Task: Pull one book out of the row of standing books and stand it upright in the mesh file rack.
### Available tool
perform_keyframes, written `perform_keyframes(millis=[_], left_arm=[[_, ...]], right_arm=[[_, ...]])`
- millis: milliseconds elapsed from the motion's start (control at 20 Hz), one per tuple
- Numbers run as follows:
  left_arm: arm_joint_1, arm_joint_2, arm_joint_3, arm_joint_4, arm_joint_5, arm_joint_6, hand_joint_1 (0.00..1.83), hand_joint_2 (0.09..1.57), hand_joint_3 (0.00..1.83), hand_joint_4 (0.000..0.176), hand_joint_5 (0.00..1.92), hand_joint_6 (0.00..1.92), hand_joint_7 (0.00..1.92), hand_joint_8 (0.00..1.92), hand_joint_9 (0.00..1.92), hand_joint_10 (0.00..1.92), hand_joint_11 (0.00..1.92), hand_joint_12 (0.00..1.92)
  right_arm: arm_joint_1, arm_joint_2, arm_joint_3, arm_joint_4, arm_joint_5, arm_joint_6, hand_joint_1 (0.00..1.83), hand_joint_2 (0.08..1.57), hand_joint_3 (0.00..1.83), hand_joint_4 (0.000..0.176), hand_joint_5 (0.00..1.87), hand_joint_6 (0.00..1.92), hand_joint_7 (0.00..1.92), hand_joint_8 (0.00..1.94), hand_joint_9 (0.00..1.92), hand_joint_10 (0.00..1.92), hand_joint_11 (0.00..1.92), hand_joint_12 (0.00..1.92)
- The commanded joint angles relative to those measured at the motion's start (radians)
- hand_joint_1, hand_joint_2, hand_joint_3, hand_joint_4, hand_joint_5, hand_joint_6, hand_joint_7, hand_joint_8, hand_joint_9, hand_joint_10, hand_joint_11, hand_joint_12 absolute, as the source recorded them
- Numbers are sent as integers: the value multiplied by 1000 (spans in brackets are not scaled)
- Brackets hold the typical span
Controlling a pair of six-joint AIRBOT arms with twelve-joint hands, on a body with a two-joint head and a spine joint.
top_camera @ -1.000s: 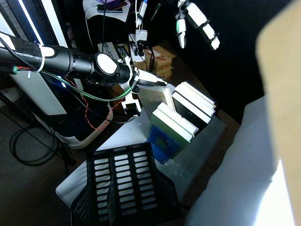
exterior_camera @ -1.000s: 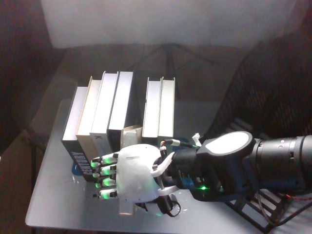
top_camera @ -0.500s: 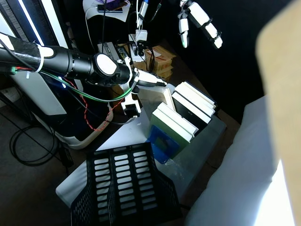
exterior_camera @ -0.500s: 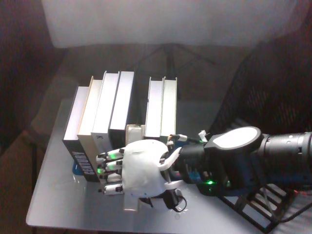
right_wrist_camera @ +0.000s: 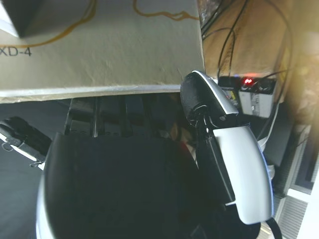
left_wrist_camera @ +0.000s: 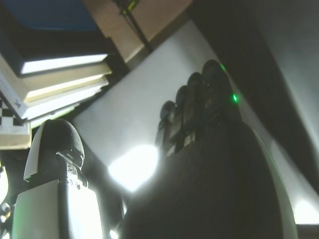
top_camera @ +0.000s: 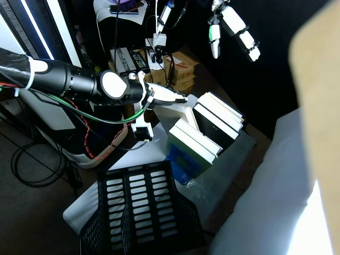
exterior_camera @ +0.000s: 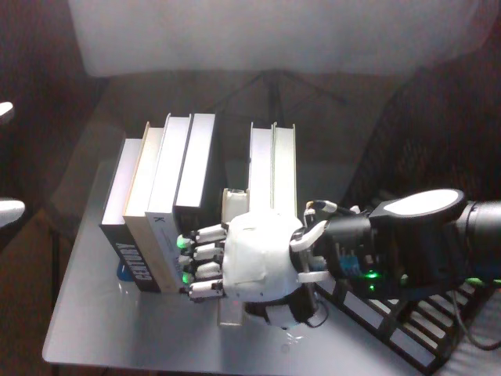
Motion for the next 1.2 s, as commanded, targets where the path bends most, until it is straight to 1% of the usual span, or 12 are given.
perform_keyframes(millis=[0,100,250,450,750,850,900,950,1000,1050,1100,1150], left_arm=[[-17,-5,14,-5,-83,-1,750,1150,2,46,2,0,0,0,0,0,0,0],[-41,-14,30,15,-65,-1,749,1152,3,63,0,0,0,0,0,0,0,0],[-67,-25,54,36,-50,-5,761,1152,3,65,0,0,0,0,0,0,0,0],[-93,-31,70,58,-46,-7,713,1155,4,90,0,0,0,0,0,0,0,0],[-93,-42,82,55,-50,-13,677,1155,3,110,0,0,0,0,0,0,0,0],[-93,-45,86,52,-48,-16,696,1153,2,120,0,0,0,0,0,0,0,0],[-93,-45,86,51,-50,-16,720,1153,2,120,0,0,0,0,0,0,0,0],[-93,-46,86,51,-51,-16,724,1151,1,116,0,0,0,0,0,0,0,0],[-93,-47,86,50,-53,-16,722,1147,0,113,0,0,0,0,0,0,0,0],[-93,-47,86,50,-53,-16,734,1144,0,107,0,0,0,0,0,0,0,0],[-93,-47,86,47,-54,-17,726,1146,0,118,0,0,0,0,0,0,0,0],[-93,-48,86,45,-56,-16,706,1149,0,113,0,0,0,0,0,0,0,0]], right_arm=[[-5,19,1,21,12,6,777,1036,0,64,0,27,6,0,0,4,0,0],[-5,30,8,48,30,6,836,1012,0,68,0,0,0,0,0,0,0,0],[-5,45,21,81,53,6,904,986,0,54,0,0,0,0,0,0,0,0],[-6,64,23,105,74,5,898,947,0,27,0,0,0,0,0,0,0,0],[15,88,27,113,108,6,888,958,0,39,0,0,0,0,0,0,0,0],[27,92,30,114,111,12,870,950,0,62,0,0,0,0,0,0,0,0],[32,93,30,114,118,15,890,942,0,50,0,0,0,0,0,0,0,0],[37,93,31,114,121,16,888,938,0,54,0,0,0,0,0,0,0,0],[41,95,34,117,128,24,915,926,0,44,0,0,0,0,0,0,0,0],[44,96,35,120,135,31,931,914,0,16,0,0,0,0,0,0,0,0],[49,97,37,132,143,31,919,913,0,3,0,0,0,0,0,0,0,0],[54,94,39,136,148,31,911,926,0,0,0,0,0,0,0,0,0,0]])
